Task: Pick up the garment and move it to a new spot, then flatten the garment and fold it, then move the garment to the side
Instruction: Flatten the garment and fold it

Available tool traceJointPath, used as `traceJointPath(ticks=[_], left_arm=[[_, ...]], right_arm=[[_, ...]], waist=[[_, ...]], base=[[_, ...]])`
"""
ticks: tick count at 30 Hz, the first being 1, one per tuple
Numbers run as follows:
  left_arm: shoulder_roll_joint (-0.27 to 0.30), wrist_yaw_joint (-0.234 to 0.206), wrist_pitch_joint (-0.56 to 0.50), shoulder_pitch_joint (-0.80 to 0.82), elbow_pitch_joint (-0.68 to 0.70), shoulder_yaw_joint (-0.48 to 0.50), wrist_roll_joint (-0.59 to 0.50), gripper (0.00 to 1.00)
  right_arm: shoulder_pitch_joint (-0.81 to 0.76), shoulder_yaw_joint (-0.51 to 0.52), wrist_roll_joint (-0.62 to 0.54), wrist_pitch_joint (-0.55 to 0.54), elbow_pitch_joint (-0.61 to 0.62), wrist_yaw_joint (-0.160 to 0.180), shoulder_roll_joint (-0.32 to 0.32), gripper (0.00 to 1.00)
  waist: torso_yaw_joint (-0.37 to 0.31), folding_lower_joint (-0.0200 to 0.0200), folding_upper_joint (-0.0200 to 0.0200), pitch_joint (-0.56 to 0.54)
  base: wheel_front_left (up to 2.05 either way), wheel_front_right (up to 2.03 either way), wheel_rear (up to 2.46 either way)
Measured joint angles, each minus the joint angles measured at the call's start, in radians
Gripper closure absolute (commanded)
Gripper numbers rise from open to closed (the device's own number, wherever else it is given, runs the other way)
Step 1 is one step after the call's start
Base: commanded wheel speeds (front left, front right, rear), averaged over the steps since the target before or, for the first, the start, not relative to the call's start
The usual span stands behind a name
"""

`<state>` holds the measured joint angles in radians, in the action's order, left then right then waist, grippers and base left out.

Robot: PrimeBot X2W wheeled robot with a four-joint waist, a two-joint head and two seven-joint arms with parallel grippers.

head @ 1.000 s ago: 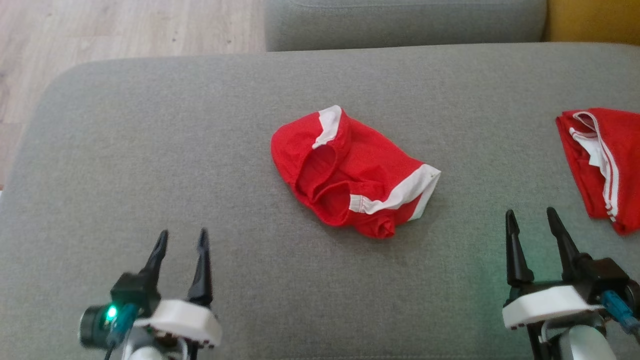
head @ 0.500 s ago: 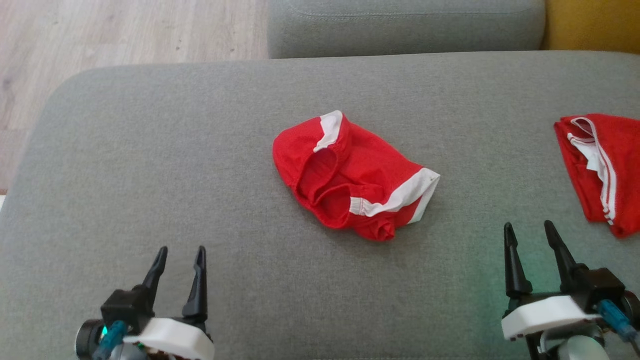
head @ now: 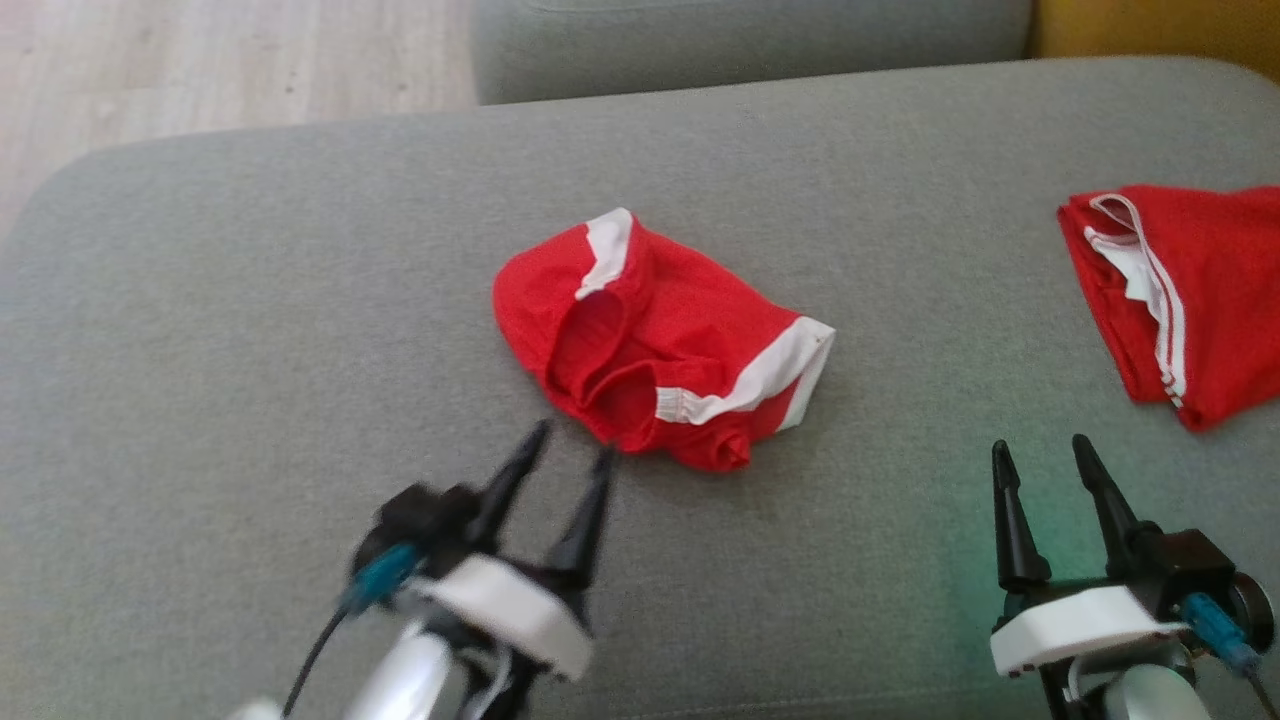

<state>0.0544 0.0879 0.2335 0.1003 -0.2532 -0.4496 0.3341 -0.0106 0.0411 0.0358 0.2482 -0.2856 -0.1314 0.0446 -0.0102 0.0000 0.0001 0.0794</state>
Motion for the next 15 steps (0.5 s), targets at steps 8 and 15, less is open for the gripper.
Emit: traceJointPath(ticks=[8,15], left_arm=[[-0.003,-0.064,-0.115,0.170,-0.151,-0.190,0.187,0.00],[-0.005,-0.111,-0.117,0.284,-0.292,-0.224,0.248,0.00]], right_arm=[[0.007,-0.011,0.014,0.000,0.001,0.000,0.000,0.00],[0.044,-0.015,0.025,0.000,0.004,0.000,0.000,0.00]], waist=[[-0.060,0.0000,0.0000,0.030],[-0.104,0.0001,0.0000,0.054]], base=[[0.00,0.00,0.00],[0.00,0.00,0.00]])
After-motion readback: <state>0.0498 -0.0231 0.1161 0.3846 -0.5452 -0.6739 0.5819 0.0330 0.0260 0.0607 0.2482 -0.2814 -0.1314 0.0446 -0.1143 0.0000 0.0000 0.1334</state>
